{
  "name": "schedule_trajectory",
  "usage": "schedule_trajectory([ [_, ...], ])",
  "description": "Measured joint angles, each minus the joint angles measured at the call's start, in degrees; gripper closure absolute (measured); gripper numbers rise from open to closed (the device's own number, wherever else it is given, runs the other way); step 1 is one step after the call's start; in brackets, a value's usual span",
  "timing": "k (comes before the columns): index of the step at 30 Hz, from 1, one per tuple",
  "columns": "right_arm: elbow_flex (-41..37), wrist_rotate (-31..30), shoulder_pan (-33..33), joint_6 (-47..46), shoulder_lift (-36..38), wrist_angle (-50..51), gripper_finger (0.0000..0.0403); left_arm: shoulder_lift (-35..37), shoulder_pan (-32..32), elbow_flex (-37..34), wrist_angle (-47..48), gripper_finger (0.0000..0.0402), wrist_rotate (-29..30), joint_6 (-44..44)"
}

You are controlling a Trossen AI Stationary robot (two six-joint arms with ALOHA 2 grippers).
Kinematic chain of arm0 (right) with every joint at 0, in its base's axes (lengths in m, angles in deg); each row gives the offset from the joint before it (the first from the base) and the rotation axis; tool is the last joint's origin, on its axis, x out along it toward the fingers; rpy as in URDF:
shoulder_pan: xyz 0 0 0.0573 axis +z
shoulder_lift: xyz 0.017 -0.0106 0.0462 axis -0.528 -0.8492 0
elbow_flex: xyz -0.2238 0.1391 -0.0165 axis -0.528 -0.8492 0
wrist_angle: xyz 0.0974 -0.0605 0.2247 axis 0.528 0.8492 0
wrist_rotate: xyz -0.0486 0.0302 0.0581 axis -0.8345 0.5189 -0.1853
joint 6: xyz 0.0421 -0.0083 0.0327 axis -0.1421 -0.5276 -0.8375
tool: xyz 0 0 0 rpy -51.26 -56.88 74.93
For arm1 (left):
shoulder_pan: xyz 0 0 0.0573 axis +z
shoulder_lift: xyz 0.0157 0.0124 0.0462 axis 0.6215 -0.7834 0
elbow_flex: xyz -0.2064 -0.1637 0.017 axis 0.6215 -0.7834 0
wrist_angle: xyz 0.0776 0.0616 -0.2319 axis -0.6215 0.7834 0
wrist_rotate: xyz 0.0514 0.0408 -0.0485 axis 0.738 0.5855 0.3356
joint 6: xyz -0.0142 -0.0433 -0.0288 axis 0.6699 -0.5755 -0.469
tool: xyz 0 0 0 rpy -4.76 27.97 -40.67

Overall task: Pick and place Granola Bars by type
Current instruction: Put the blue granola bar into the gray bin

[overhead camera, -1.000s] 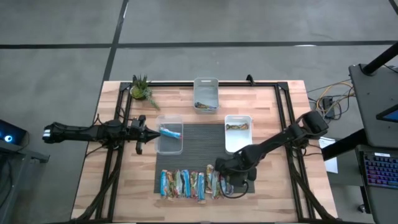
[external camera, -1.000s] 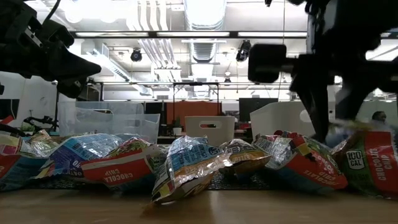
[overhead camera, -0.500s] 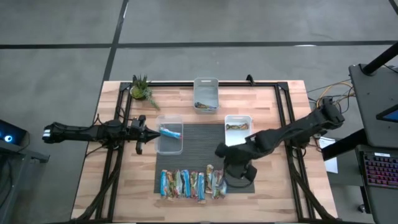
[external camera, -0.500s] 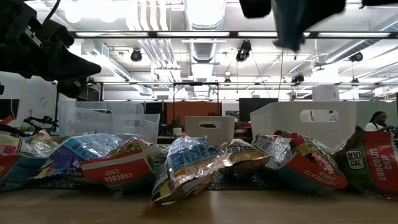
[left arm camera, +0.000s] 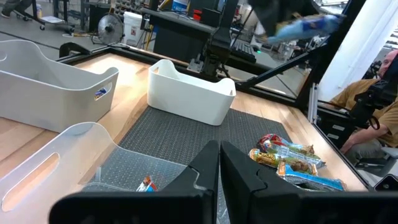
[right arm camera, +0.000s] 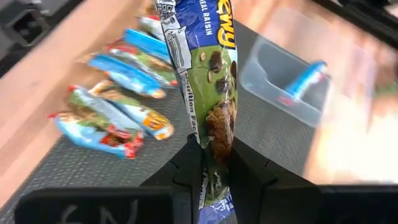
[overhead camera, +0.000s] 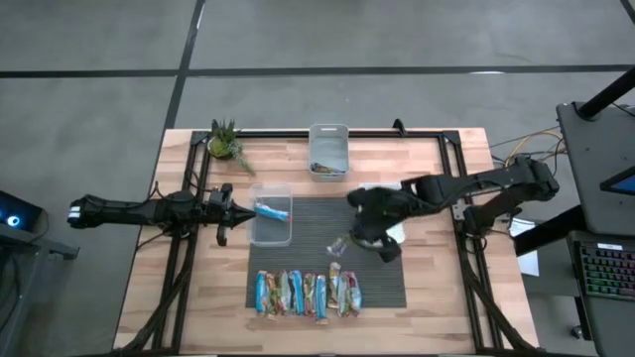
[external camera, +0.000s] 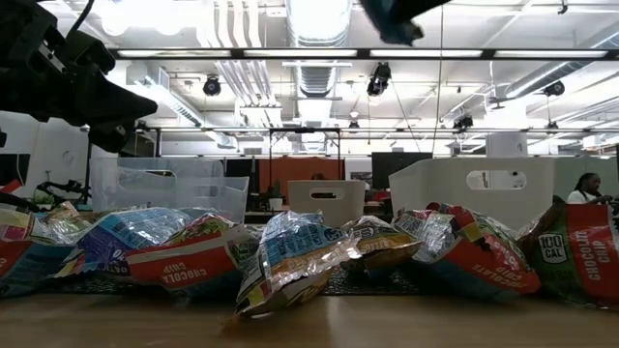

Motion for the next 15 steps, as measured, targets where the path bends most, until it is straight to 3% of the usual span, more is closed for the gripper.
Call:
schedule_trajectory([
  [15,0.06,-0.12,-17.77,1.52,-0.02,-0.11,0.0349,0.00,0.01,-0.01,0.00,0.0402,0.00,0.00],
])
